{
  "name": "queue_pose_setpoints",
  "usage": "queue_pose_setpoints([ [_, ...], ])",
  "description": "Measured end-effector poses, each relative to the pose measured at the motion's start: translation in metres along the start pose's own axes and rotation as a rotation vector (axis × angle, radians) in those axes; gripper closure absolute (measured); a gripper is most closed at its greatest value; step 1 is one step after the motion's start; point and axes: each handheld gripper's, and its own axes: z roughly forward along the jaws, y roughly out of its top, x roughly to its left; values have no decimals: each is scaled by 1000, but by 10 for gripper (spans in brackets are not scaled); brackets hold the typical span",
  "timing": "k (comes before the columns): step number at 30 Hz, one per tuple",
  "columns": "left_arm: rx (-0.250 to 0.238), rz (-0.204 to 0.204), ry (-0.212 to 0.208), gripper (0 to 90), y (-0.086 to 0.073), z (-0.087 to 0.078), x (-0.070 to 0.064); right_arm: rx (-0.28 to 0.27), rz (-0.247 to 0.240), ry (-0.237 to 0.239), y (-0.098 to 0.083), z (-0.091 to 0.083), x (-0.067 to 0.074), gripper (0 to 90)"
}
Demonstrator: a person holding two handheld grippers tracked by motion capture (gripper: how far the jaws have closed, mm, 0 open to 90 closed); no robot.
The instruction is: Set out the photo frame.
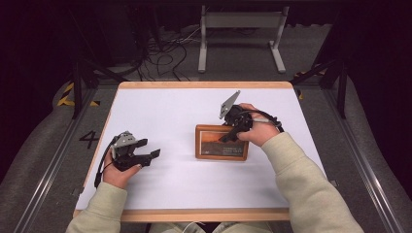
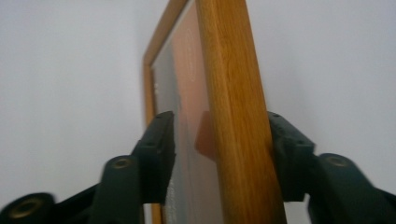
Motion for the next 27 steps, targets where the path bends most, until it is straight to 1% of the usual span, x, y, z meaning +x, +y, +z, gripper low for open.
queue_pose_setpoints([
  [1,-1,2,3,288,0,0,0,2,11,-13,-1,-1,-1,441],
  [3,1,2,1,288,0,0,0,-26,25,-45,-2,-4,-2,356],
  [6,0,0,1,287,0,0,0,-58,35,-82,-3,-9,-2,292],
  [8,1,3,2,287,0,0,0,-61,43,-91,-4,-11,-1,277],
  [12,-1,1,0,287,0,-1,0,-96,70,-140,-9,-21,0,240],
  [14,-5,-3,3,286,-1,-2,-1,-124,86,-159,-13,-29,3,238],
  [15,-6,10,8,286,-1,-3,-1,-142,91,-165,-16,-33,4,238],
  [16,-4,0,2,285,-1,-4,-2,-161,99,-172,-19,-37,6,237],
  [18,-1,2,5,283,-2,-6,-3,-190,110,-184,-26,-44,10,220],
  [20,-3,-1,5,280,-2,-7,-4,-210,119,-191,-33,-49,13,216],
  [21,-3,-1,5,279,-2,-7,-4,-210,119,-191,-33,-49,13,216],
  [22,1,2,9,277,-3,-9,-5,-234,145,-202,-44,-56,18,193],
  [23,0,5,11,276,-4,-11,-5,-238,154,-205,-47,-58,19,183],
  [25,-1,4,11,275,-5,-14,-6,-246,194,-216,-57,-62,24,145],
  [27,-2,-3,11,274,-6,-15,-6,-265,207,-231,-67,-67,29,134],
])
